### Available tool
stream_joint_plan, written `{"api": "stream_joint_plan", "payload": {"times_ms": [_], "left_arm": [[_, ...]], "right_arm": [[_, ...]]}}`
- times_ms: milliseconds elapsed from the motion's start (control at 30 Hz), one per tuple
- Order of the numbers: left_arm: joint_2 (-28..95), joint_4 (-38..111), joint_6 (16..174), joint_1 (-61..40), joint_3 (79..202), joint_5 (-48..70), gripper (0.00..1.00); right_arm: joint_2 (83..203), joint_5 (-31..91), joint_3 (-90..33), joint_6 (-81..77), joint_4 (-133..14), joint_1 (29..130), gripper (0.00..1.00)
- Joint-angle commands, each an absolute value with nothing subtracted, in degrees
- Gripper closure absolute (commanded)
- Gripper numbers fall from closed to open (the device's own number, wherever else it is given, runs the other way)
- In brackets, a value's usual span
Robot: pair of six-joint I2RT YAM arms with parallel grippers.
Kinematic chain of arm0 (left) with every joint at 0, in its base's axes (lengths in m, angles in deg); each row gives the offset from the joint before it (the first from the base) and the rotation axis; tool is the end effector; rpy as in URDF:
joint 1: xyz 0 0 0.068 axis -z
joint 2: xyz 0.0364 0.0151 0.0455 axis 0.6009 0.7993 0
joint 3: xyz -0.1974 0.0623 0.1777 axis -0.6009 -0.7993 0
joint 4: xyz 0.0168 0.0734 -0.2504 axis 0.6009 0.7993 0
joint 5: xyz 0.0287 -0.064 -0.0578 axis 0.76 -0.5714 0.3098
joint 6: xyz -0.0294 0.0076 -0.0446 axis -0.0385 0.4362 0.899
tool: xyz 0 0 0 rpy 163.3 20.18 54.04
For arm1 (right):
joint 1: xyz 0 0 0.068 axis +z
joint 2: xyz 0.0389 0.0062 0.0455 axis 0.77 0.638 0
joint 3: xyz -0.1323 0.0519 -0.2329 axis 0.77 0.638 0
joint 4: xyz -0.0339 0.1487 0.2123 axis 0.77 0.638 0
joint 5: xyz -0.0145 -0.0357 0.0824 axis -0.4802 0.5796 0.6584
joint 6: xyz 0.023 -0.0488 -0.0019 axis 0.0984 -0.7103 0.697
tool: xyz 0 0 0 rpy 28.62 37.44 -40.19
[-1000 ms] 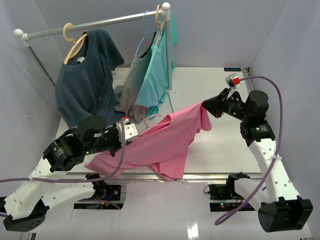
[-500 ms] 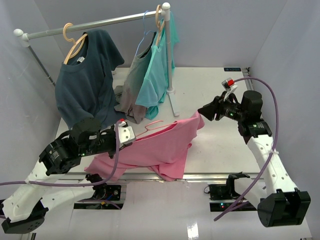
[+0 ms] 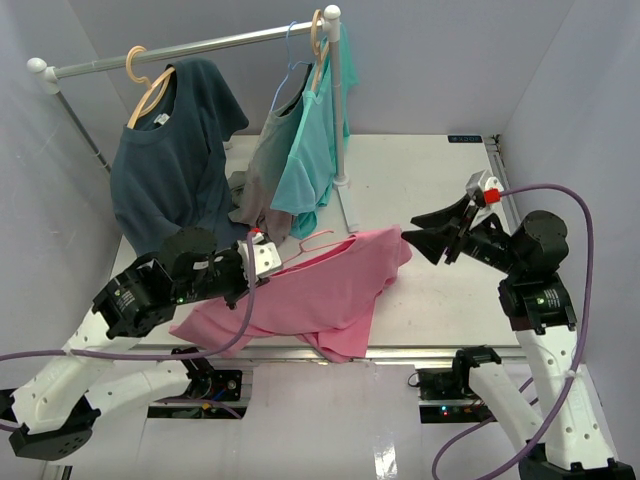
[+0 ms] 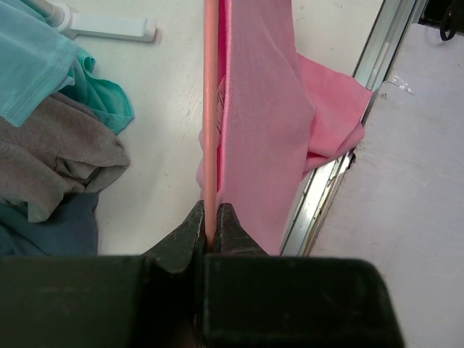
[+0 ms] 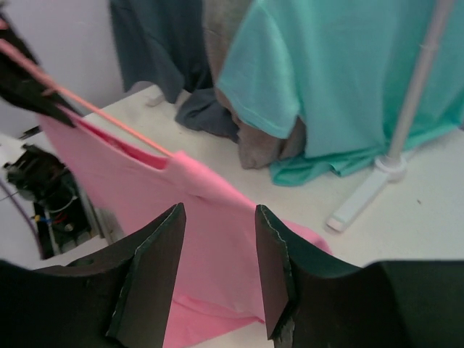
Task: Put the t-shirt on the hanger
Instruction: Place the hanger at the clothesline.
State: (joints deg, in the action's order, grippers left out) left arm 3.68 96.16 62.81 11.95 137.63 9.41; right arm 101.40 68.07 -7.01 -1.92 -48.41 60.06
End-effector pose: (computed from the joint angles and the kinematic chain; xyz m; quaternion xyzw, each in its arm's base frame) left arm 0.0800 -0.1007 0.3938 0.5314 0.7032 -0.1872 0.4337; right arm 0.1308 0.0483 0.4058 -0.2986 0.6274 0.3617 0.6216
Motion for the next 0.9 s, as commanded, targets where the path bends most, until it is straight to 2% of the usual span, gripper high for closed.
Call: {"api": "stream_joint_plan", "payload": {"times_ms": [0,133,267,400,467,600,867], "left_arm": [[4.8,92.3,64.0,12.2,140.7,7.4,1.0],[5.8,90.4,65.2,12.1,140.6,7.0,1.0],[7.1,89.5,68.9,12.1,141.3,12.1,1.0],[8.1,102.5,78.0,12.2,144.3,25.4,1.0],[7.3,108.3,80.3,11.9,141.9,32.4,1.0],[3.5,108.8,80.1,11.4,138.3,32.3,1.0],[8.0,117.0,86.5,10.0,137.1,47.0,1.0]], "right_arm": [[103.1,80.0,-8.7,-4.4,-54.2,64.7,0.47],[105.4,76.8,-10.7,-8.1,-51.7,70.5,0.44],[106.6,68.9,-12.5,-7.4,-50.9,74.3,0.44],[106.1,60.1,-13.7,-5.7,-48.4,74.3,0.45],[105.7,57.8,-13.8,-5.7,-47.6,74.3,0.45],[105.4,56.4,-14.1,-5.5,-47.0,74.3,0.45],[107.0,54.8,-14.1,-4.3,-47.1,74.3,0.44]]}}
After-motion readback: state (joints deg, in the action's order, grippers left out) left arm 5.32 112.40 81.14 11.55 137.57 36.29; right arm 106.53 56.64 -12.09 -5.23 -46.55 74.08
